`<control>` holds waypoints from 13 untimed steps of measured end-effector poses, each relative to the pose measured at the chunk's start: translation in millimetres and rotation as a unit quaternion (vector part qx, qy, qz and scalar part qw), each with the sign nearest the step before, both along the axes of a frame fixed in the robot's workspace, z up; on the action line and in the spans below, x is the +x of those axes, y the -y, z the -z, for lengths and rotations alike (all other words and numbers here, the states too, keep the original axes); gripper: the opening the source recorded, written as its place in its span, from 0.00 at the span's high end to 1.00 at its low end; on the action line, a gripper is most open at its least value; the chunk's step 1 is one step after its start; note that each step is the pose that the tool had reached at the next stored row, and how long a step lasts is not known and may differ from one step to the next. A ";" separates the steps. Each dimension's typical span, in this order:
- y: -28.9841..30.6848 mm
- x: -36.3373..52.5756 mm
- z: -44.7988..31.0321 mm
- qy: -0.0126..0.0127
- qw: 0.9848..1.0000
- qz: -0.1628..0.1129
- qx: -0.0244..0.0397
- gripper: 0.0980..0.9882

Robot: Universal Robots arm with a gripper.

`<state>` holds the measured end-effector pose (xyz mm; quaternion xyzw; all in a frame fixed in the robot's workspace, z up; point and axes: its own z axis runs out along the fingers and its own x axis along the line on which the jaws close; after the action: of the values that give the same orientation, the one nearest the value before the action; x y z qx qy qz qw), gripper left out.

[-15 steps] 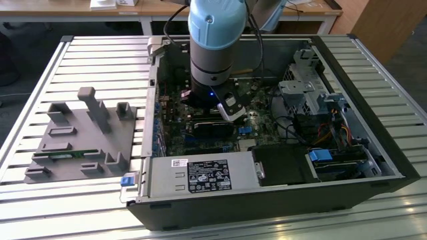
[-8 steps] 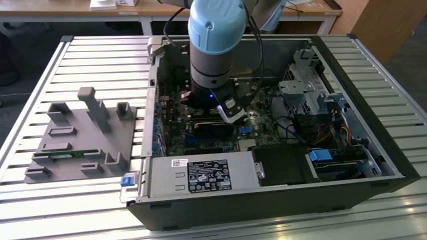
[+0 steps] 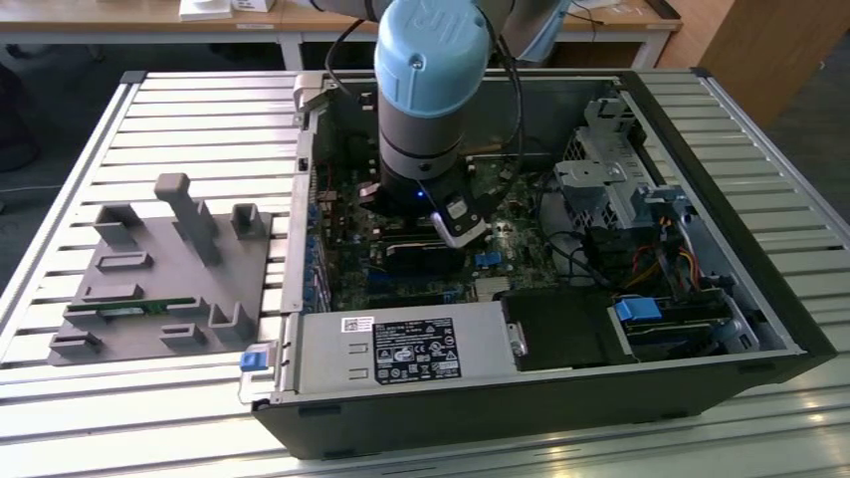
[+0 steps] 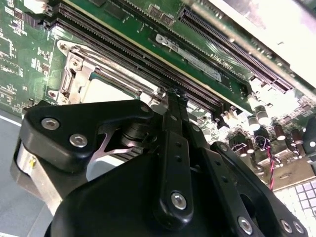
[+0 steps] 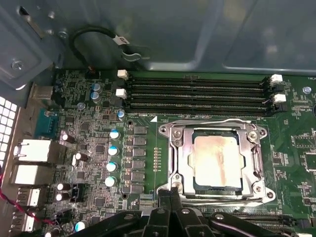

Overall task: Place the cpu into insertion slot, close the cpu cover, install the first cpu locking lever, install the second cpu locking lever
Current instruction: 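Install the second cpu locking lever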

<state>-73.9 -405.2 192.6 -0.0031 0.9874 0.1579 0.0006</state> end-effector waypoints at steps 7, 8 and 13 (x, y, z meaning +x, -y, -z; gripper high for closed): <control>0.0 -1.2 3.9 0.000 1.000 0.000 0.006 0.97; 0.0 -1.9 4.6 0.000 1.000 0.000 0.006 0.97; 0.0 -4.6 5.8 0.000 1.000 0.000 0.008 0.97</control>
<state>-78.5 -405.2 186.9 -0.0031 0.9862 0.1657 0.0006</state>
